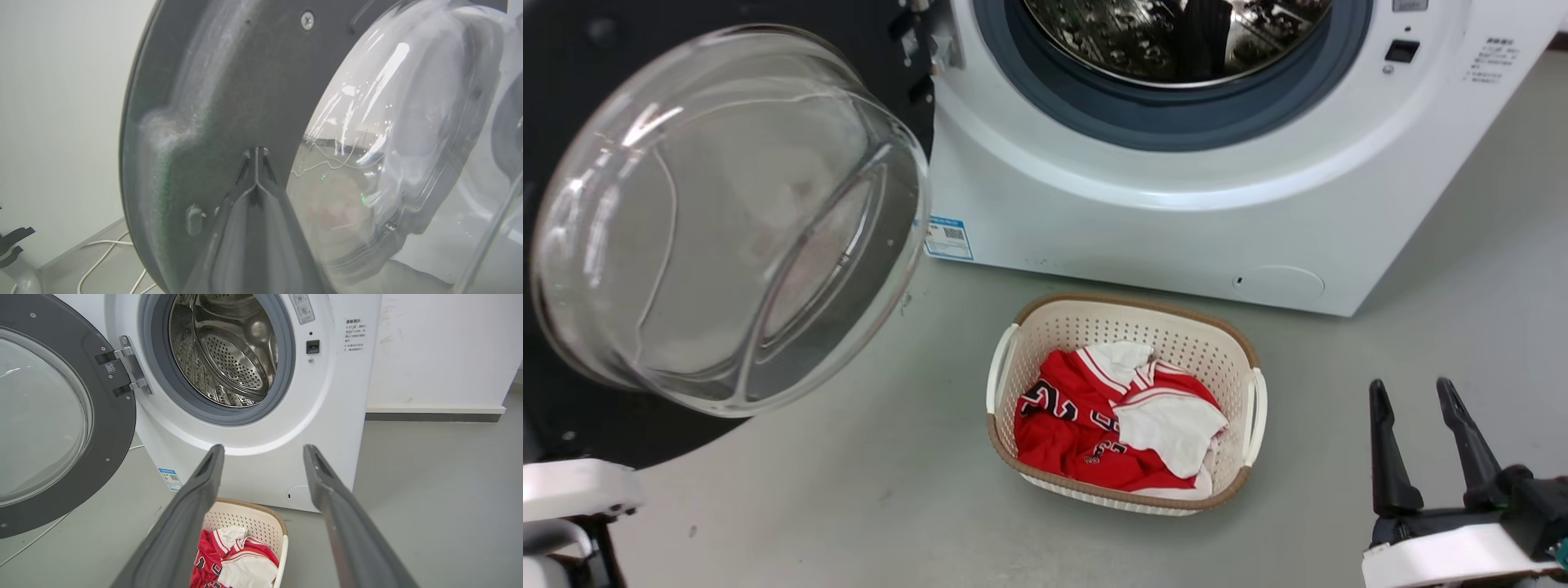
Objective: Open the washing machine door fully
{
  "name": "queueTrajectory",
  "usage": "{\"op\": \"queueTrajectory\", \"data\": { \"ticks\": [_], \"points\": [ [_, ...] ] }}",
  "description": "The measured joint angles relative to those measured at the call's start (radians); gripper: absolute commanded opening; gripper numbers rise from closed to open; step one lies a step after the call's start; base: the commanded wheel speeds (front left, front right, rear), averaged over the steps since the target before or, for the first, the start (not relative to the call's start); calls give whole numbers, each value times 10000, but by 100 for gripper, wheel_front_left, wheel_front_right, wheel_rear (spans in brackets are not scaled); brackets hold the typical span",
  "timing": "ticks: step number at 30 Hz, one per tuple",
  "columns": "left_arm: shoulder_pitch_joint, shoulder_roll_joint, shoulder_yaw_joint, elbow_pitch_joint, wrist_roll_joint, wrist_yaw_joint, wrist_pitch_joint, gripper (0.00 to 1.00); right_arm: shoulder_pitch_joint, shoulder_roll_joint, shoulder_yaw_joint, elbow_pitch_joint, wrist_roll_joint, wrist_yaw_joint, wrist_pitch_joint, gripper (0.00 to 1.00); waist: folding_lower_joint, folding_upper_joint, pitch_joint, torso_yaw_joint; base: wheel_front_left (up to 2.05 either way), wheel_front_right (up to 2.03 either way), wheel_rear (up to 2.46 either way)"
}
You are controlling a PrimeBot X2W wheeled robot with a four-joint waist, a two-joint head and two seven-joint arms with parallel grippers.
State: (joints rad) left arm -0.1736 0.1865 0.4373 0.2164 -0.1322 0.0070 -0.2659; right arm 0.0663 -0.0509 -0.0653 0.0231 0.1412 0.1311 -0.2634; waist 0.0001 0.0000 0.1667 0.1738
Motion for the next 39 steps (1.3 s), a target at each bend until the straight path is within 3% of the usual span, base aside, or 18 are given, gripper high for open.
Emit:
{"op": "queueTrajectory", "data": {
  "ticks": [9, 24, 32, 39],
  "points": [
    [-605, 397, 1108, 922, 44, -336, -2, 0, -259, 2, -38, -104, -109, 0, 0, 100, 0, 0, 556, -295, 0, 0, 0],
    [-1586, 825, 1885, 2105, 263, -606, 0, 0, -512, 2, -48, -138, -196, 0, 0, 100, -1, 0, 927, -525, 0, 0, 0],
    [-1267, 629, 2002, 1843, 560, -844, 2, 0, -498, 2, 6, -48, -88, 0, 0, 100, -1, 0, 567, -622, 0, 0, 0],
    [-411, -94, 1557, 571, 934, -1041, 2, 0, -333, 2, -59, -40, -42, 0, 0, 100, -1, 0, 10, -662, 0, 0, 0]
  ]
}}
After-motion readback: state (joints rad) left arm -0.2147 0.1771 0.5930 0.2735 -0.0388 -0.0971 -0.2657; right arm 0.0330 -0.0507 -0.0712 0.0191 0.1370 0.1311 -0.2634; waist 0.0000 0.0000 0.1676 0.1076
